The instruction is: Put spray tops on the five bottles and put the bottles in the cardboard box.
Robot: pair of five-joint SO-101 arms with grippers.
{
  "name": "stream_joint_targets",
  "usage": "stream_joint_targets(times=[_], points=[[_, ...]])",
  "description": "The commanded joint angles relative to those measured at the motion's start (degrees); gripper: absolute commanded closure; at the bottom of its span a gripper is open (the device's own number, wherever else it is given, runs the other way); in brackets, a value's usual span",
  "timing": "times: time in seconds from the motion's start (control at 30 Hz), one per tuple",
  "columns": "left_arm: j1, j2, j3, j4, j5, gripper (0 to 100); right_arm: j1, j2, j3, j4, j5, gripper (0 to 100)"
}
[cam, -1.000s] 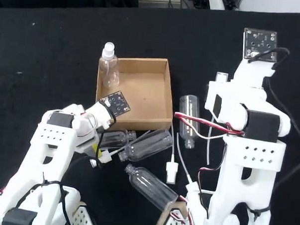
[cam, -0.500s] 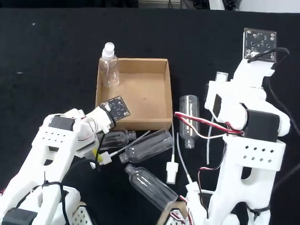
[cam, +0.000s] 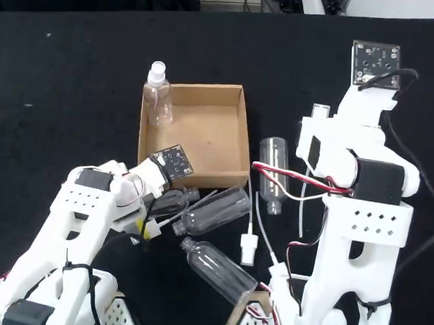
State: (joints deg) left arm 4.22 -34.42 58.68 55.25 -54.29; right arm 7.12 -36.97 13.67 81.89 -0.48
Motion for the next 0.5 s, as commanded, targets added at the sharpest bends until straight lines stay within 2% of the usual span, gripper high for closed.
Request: stream_joint_targets(times=[0.0, 0.1, 0.27, 0.47], points=[[0.2, -0.6, -0.4, 0.6, -0.6, 71, -0.8, -1.9, -0.2, -1.4, -0.1, 98.7], [0.2, -0.6, -0.2, 0.7, -2.5, 73, -0.8, -1.9, -0.2, -1.4, -0.1, 98.7], [0.2, -0.6, -0.2, 0.7, -4.7, 88, -0.8, -1.9, -0.2, -1.4, -0.1, 98.7], [0.2, -0.6, -0.2, 0.8, -4.9, 86, -0.8, -1.9, -0.2, -1.4, -0.1, 98.7]])
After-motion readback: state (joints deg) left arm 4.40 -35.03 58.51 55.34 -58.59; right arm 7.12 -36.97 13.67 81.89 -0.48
